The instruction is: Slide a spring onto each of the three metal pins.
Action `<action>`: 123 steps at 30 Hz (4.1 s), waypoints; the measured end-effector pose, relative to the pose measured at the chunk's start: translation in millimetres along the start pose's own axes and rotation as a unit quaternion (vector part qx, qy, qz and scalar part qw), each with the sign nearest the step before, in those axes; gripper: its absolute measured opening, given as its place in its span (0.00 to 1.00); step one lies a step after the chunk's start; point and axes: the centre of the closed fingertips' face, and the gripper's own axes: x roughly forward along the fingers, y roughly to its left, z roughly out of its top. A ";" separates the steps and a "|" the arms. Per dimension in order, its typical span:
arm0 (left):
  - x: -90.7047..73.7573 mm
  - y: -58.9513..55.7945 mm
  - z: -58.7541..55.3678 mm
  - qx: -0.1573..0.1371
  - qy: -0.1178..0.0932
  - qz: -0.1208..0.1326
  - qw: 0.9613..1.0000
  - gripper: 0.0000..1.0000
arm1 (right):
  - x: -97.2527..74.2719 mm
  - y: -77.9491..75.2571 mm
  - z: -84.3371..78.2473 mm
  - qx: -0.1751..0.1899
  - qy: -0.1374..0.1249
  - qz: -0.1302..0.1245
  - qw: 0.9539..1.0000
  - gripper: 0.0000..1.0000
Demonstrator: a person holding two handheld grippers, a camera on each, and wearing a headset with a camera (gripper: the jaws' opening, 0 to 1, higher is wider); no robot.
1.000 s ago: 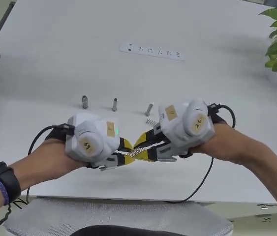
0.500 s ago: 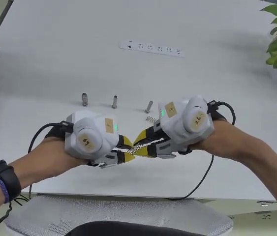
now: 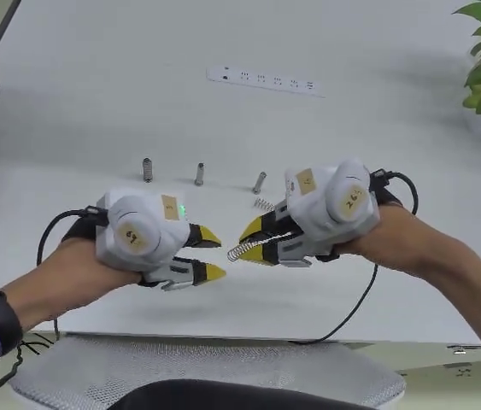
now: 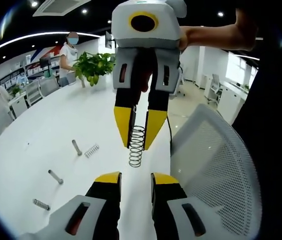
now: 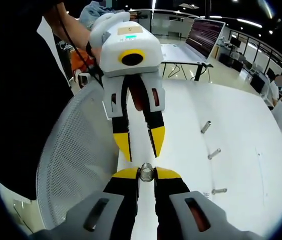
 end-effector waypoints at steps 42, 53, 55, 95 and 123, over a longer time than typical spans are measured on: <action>-102.2 57.3 -45.9 -0.153 -0.043 0.162 0.974 0.58 | 7.3 -44.6 -16.6 0.023 0.036 -0.027 0.999 0.09; -122.6 63.1 -66.0 -0.185 -0.041 0.192 0.963 0.70 | 13.0 -64.3 -18.2 0.028 0.045 -0.032 0.998 0.09; -125.1 62.4 -70.0 -0.192 -0.039 0.194 0.961 0.73 | 15.2 -69.8 -18.7 0.031 0.048 -0.034 0.998 0.09; -148.8 76.7 -98.0 -0.209 -0.025 0.222 0.952 0.76 | 42.9 -160.3 -4.6 0.045 0.067 -0.052 0.995 0.09; -150.1 77.7 -103.8 -0.226 -0.023 0.226 0.947 0.75 | 72.8 -195.4 -2.0 0.032 0.078 -0.035 0.996 0.09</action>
